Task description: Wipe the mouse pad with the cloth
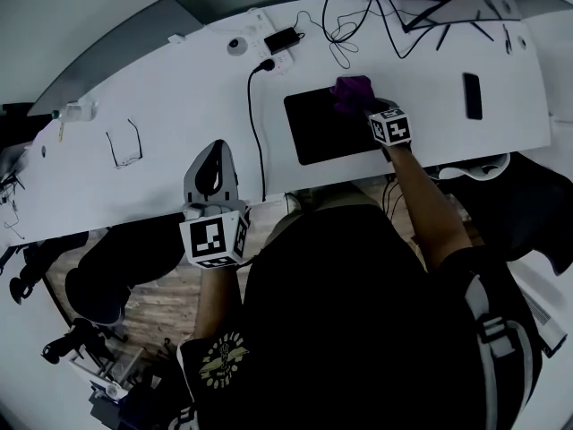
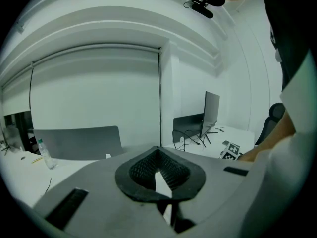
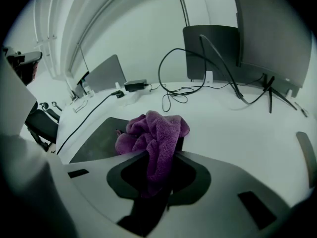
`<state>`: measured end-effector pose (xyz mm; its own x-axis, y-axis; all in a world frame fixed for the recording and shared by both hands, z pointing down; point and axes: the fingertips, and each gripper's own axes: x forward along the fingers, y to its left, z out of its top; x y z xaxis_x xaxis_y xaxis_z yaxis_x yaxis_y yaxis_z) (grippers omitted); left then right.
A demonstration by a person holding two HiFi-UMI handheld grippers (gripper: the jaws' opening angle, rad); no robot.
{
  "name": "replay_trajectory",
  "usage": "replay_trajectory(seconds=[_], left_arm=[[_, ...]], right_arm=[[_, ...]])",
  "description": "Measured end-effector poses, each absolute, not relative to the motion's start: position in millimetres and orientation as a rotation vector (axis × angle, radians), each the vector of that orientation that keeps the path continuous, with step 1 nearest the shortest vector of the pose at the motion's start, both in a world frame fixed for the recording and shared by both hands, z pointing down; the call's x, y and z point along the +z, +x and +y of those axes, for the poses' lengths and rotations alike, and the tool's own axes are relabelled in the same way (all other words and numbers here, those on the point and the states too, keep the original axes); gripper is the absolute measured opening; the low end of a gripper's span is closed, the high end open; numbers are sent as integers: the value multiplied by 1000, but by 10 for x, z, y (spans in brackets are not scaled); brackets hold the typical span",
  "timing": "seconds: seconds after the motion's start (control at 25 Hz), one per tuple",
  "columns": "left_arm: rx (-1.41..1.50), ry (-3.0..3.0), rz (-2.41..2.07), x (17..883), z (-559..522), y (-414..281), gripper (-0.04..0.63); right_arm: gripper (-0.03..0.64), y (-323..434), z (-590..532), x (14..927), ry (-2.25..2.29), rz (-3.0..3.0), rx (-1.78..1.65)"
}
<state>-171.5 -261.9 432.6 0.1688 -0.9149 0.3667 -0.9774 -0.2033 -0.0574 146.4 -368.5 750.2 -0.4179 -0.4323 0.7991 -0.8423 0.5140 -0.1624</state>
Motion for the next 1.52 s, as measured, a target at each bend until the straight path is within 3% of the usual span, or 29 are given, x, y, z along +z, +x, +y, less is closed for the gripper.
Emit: replay_trajectory(seconds=[0.28,0.64,1.0,1.52], left_arm=[[460,2309,-1831,4194,-2620,-1636,2],[417,2318,-1841,4094,-2415,-1832,2],[449,2292,-1841,4142,-2043,-2079,2],[502,2248,-1850,4244,-1778,-2380,2]], right_arm=[[87,1615,-3666,7384,1088,-2036,725],[86,504,-2998,6445,830,-2385,673],[86,-453,-2209,6840,543,-2342,711],[86,-409,-2160,7501,629,-2164,762]])
